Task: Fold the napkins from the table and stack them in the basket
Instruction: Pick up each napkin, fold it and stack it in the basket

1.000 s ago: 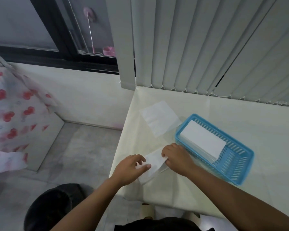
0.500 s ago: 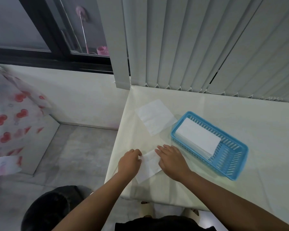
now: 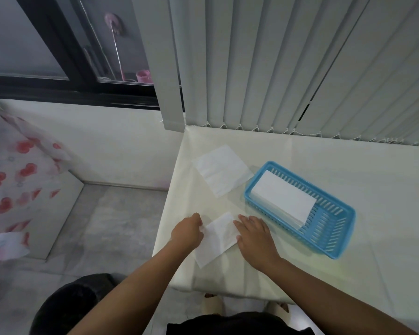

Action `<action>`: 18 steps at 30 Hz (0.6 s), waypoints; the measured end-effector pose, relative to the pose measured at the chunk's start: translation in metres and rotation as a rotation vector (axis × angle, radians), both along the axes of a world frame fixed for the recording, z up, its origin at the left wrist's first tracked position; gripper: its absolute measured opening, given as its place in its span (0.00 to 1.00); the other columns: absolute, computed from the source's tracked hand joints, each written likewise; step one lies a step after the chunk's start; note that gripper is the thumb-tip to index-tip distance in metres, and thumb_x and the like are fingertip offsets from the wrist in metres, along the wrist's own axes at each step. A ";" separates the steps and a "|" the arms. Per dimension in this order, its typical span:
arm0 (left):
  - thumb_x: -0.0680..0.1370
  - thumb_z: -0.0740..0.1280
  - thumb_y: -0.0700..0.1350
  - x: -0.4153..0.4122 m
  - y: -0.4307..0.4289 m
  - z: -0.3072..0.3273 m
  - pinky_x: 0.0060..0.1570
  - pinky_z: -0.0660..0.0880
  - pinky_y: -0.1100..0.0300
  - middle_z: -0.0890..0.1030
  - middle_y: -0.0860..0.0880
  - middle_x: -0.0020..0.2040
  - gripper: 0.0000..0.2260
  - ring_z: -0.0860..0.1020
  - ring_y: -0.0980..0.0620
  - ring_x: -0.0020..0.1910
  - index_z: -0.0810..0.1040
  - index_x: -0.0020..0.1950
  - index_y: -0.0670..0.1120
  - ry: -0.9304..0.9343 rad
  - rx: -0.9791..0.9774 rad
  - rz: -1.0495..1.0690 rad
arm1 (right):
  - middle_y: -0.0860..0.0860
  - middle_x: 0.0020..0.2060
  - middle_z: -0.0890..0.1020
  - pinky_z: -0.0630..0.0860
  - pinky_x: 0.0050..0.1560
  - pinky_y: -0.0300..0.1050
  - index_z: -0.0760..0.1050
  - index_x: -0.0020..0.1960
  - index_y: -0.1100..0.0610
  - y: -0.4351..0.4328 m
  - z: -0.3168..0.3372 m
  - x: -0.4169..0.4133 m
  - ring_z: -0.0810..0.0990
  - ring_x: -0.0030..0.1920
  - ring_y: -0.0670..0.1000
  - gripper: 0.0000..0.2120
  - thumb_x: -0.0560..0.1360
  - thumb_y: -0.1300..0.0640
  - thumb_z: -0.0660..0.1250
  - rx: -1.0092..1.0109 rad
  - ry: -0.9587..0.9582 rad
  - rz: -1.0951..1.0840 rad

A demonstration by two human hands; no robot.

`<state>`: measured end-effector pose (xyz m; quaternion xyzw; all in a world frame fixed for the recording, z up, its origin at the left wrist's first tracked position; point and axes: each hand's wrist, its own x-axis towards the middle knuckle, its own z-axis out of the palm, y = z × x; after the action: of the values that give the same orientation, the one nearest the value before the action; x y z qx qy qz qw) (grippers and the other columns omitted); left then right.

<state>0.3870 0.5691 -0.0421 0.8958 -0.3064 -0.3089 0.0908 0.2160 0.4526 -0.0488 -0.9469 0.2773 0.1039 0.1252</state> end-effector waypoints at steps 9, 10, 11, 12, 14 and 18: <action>0.75 0.64 0.43 0.011 -0.006 0.018 0.37 0.70 0.59 0.78 0.49 0.43 0.03 0.75 0.48 0.41 0.71 0.46 0.47 0.161 -0.236 0.256 | 0.45 0.67 0.72 0.66 0.66 0.42 0.72 0.66 0.50 0.012 0.022 0.009 0.69 0.67 0.48 0.16 0.79 0.55 0.59 0.272 -0.286 -0.287; 0.75 0.66 0.43 0.014 -0.006 0.022 0.36 0.70 0.59 0.79 0.49 0.44 0.06 0.76 0.48 0.42 0.72 0.50 0.47 0.247 -0.308 0.344 | 0.44 0.64 0.74 0.69 0.63 0.41 0.74 0.64 0.50 0.012 0.021 0.007 0.71 0.65 0.48 0.14 0.79 0.55 0.60 0.345 -0.325 -0.343; 0.74 0.68 0.42 0.016 -0.006 0.026 0.36 0.71 0.60 0.79 0.48 0.44 0.09 0.77 0.48 0.43 0.72 0.53 0.47 0.345 -0.380 0.434 | 0.44 0.60 0.75 0.71 0.58 0.39 0.75 0.60 0.49 0.012 0.021 0.006 0.74 0.61 0.47 0.12 0.78 0.55 0.60 0.417 -0.352 -0.400; 0.73 0.70 0.41 0.018 -0.005 0.028 0.37 0.72 0.60 0.80 0.47 0.45 0.12 0.78 0.48 0.43 0.73 0.55 0.47 0.443 -0.448 0.521 | 0.44 0.56 0.77 0.72 0.53 0.38 0.76 0.57 0.49 0.013 0.022 0.004 0.76 0.56 0.46 0.09 0.78 0.55 0.61 0.473 -0.360 -0.444; 0.73 0.71 0.39 0.019 -0.004 0.030 0.37 0.75 0.59 0.81 0.44 0.48 0.13 0.80 0.48 0.41 0.75 0.56 0.45 0.616 -0.537 0.675 | 0.47 0.48 0.80 0.73 0.45 0.39 0.77 0.49 0.52 0.015 0.024 0.004 0.77 0.45 0.44 0.08 0.79 0.51 0.61 0.545 -0.303 -0.489; 0.74 0.70 0.36 0.012 -0.005 0.026 0.43 0.79 0.55 0.81 0.38 0.50 0.06 0.80 0.44 0.43 0.77 0.49 0.39 0.861 -0.635 0.838 | 0.55 0.44 0.84 0.74 0.46 0.43 0.81 0.47 0.58 0.027 0.032 0.013 0.78 0.41 0.49 0.22 0.78 0.40 0.59 0.853 -0.244 -0.639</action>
<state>0.3987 0.5639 -0.0162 0.6661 0.0543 -0.4716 0.5753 0.2292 0.4794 -0.0165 -0.6859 0.4679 0.0533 0.5548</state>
